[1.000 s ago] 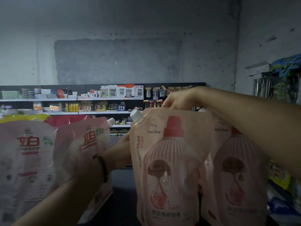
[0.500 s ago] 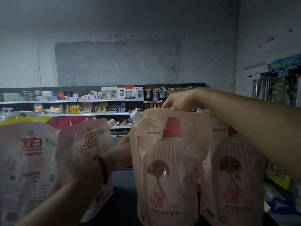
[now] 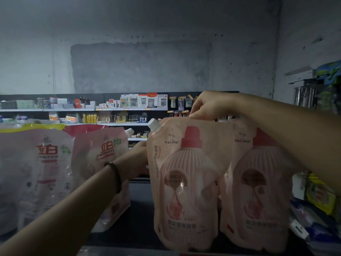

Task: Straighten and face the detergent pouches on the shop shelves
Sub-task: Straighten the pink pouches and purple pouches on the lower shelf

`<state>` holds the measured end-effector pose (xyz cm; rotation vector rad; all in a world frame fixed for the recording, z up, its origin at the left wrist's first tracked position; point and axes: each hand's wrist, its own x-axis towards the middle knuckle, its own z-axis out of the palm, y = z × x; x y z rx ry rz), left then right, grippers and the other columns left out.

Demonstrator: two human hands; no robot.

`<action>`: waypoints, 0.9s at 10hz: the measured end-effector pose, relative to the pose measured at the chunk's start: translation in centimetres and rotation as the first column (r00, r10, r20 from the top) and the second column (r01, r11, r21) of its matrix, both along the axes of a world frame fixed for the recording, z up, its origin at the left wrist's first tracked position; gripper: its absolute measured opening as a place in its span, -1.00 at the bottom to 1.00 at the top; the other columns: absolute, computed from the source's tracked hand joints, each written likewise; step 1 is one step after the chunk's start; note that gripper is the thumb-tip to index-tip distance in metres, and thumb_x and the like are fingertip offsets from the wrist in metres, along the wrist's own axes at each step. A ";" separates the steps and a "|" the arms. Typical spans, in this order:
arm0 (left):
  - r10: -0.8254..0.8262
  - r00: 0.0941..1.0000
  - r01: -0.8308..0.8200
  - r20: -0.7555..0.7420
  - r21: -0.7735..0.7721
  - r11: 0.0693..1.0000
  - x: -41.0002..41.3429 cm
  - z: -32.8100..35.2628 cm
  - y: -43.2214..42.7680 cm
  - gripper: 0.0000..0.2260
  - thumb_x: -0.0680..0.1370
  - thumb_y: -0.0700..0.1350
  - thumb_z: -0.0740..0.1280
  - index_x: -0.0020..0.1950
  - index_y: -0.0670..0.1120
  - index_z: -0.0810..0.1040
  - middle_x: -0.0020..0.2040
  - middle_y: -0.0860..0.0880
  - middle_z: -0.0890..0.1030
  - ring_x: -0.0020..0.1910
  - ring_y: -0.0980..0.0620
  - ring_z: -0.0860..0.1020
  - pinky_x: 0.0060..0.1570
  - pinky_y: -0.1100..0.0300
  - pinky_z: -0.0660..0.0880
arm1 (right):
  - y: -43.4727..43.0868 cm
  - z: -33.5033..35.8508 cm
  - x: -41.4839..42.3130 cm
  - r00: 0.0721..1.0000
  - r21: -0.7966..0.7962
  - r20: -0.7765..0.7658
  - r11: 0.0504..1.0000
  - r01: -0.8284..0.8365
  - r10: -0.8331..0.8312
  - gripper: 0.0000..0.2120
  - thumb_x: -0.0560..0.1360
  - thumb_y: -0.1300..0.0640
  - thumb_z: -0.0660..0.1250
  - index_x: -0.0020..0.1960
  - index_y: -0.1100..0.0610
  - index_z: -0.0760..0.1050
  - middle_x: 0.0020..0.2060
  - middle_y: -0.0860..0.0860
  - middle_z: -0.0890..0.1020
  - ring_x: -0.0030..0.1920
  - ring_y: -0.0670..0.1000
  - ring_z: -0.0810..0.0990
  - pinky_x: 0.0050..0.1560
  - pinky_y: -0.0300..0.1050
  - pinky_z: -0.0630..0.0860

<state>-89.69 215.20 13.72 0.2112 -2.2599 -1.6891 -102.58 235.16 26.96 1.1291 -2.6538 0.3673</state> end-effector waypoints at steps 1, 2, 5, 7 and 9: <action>-0.022 1.000 0.022 0.004 -0.007 1.000 -0.6 -0.2 -1.4 -0.85 0.74 -0.25 0.19 0.01 -0.10 0.48 -0.12 -0.07 0.56 -0.22 0.01 0.56 -0.23 0.11 0.55 | 0.9 0.1 0.4 0.999 -0.099 -0.042 0.995 -0.018 0.013 -0.84 0.59 -0.08 0.47 0.06 -0.04 0.76 -0.07 -0.13 0.73 -0.03 -0.09 0.68 -0.07 -0.17 0.56; -0.014 1.000 0.015 -0.018 0.064 0.998 -0.3 0.0 -1.6 -0.87 0.72 -0.14 0.28 0.04 -0.15 0.56 -0.13 -0.09 0.63 -0.25 -0.02 0.65 -0.21 0.06 0.62 | 1.4 0.0 0.9 0.998 -0.150 -0.046 0.987 -0.051 0.044 -0.84 0.60 -0.08 0.46 0.01 -0.03 0.75 -0.12 -0.10 0.74 -0.09 -0.04 0.69 -0.11 -0.14 0.56; 0.215 0.958 -0.199 -0.189 0.102 0.975 2.0 -0.5 -1.3 -0.72 0.74 0.12 0.23 0.24 -0.06 0.54 0.24 -0.19 0.65 0.25 -0.21 0.62 0.19 -0.18 0.57 | 1.4 -1.7 5.1 0.988 -0.401 -0.108 0.904 -0.147 0.112 -0.83 0.60 -0.10 0.46 0.01 -0.01 0.73 -0.12 -0.09 0.73 -0.06 -0.07 0.68 -0.07 -0.12 0.54; 0.202 0.923 -0.207 -0.327 0.021 0.978 4.8 -1.0 -1.7 -0.80 0.72 0.06 0.28 0.20 -0.05 0.51 0.19 -0.15 0.62 0.10 -0.11 0.62 0.09 -0.08 0.61 | 0.7 -2.5 9.7 0.986 -0.437 -0.151 0.889 -0.134 0.075 -0.81 0.57 -0.12 0.48 -0.01 -0.01 0.73 -0.13 -0.10 0.71 -0.08 -0.09 0.66 -0.07 -0.13 0.51; 0.107 0.941 -0.120 -0.320 -0.020 0.993 8.8 -1.0 -2.9 -0.76 0.70 0.09 0.31 0.22 -0.05 0.52 0.18 -0.12 0.64 0.08 -0.10 0.65 0.02 -0.03 0.62 | -1.1 -4.7 14.3 0.973 -0.592 -0.226 0.787 -0.175 0.047 -0.88 0.57 -0.01 0.49 -0.07 0.00 0.74 -0.21 -0.14 0.72 -0.15 -0.15 0.68 -0.14 -0.24 0.51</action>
